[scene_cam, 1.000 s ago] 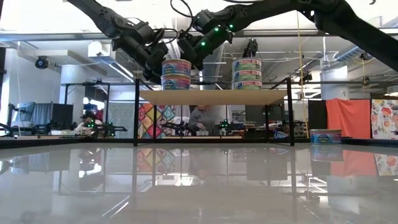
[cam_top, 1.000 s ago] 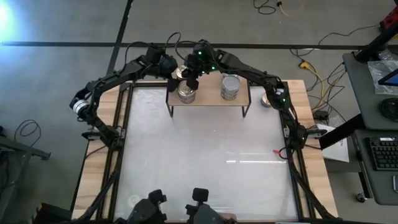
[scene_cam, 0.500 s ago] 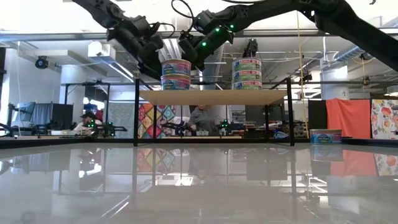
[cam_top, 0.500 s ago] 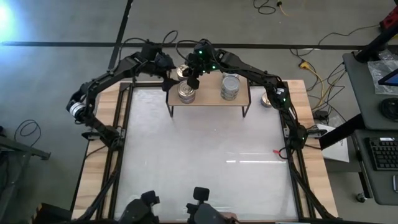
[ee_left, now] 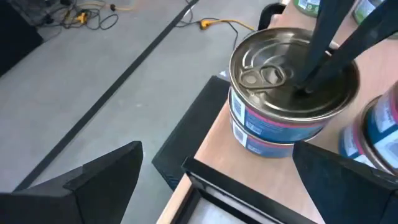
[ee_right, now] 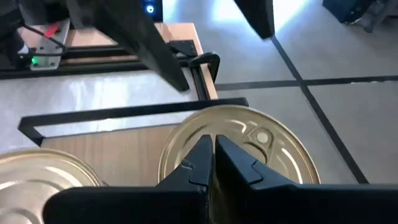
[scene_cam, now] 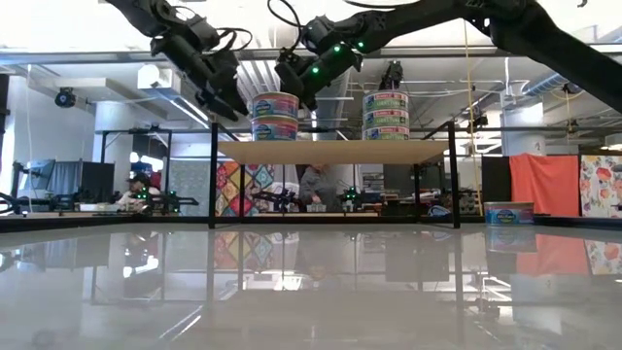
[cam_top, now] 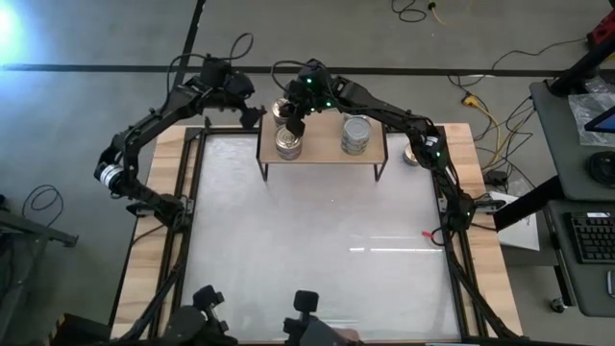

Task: Stack canned seafood by type on shelf
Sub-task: Stack the bottom blue-pink tuna can on top of the blue-pink tuna can on the shelf

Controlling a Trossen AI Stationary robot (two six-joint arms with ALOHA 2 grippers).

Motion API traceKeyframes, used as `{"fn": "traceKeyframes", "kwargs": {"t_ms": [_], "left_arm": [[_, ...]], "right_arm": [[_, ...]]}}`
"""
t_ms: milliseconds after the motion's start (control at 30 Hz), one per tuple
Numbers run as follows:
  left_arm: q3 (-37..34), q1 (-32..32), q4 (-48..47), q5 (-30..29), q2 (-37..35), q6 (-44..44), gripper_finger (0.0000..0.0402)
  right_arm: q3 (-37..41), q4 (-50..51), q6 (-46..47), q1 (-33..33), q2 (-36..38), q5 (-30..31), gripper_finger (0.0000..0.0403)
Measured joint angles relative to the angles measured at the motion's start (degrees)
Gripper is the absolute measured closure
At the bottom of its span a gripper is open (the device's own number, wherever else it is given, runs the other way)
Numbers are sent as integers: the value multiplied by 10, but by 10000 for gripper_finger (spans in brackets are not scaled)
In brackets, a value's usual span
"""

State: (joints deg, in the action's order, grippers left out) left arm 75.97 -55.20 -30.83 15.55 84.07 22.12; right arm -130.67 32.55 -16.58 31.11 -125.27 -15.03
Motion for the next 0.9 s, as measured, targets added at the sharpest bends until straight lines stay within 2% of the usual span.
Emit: {"fn": "traceKeyframes", "kwargs": {"t_ms": [233,433,500,700,900], "left_arm": [[-37,0,43,-1,1,-8,3],[-68,0,99,-2,1,-14,3],[-77,0,122,-4,1,-18,3],[-91,0,173,-99,1,-27,3],[-102,0,180,-96,1,-27,3]], "right_arm": [[-42,22,7,0,5,2,390],[-42,90,-35,9,19,100,390],[-41,114,-36,13,19,111,390],[-42,156,-36,16,19,126,390],[-42,160,-38,16,20,120,390]]}}
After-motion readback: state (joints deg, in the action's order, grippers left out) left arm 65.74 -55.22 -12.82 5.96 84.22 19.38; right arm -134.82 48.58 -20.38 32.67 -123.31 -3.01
